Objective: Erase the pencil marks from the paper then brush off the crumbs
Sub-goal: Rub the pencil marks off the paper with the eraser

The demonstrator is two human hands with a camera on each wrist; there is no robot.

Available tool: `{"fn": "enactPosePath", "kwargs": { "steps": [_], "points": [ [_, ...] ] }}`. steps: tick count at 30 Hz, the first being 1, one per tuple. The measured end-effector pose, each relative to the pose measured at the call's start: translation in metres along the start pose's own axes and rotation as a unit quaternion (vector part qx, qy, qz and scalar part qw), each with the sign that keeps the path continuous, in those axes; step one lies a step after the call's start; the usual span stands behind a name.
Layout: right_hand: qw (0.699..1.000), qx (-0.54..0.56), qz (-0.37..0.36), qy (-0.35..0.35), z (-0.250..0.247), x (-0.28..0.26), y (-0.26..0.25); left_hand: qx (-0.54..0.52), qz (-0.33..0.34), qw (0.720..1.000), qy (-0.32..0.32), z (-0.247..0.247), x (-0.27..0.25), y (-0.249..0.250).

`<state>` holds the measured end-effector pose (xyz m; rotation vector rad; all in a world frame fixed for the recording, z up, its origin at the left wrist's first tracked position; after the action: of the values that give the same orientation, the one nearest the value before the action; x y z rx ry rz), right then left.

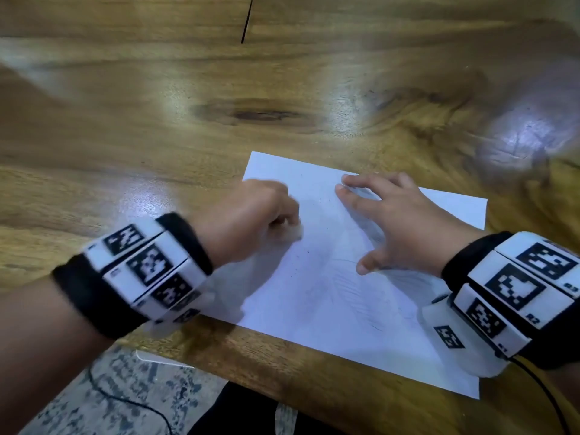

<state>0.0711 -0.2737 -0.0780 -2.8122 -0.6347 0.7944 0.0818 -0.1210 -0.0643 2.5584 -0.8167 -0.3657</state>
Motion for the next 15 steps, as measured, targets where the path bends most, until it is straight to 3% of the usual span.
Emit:
{"fn": "enactPosePath", "kwargs": {
  "steps": [5,10,13,15],
  "points": [
    [1.000,0.008,-0.004,0.002,0.000,-0.001,0.000,-0.055,0.011,0.993,-0.108,0.021,-0.049,0.009],
    [1.000,0.004,0.000,-0.001,0.001,0.000,-0.001,-0.021,-0.006,1.000,0.002,-0.001,0.003,0.002],
    [1.000,-0.002,-0.001,0.003,0.000,0.000,0.000,-0.008,0.016,1.000,-0.008,0.006,0.010,0.013],
    [1.000,0.006,0.000,0.001,0.001,0.000,0.001,-0.019,0.041,0.998,-0.050,0.017,-0.010,0.019]
  ]
}}
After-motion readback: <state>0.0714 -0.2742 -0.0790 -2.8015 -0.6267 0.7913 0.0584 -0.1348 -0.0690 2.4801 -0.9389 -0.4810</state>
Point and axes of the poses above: each hand's wrist, its own x-axis towards the middle knuckle, its own z-axis out of the palm, y = z × x, the point moved 6 cm from there along x, towards the middle knuckle
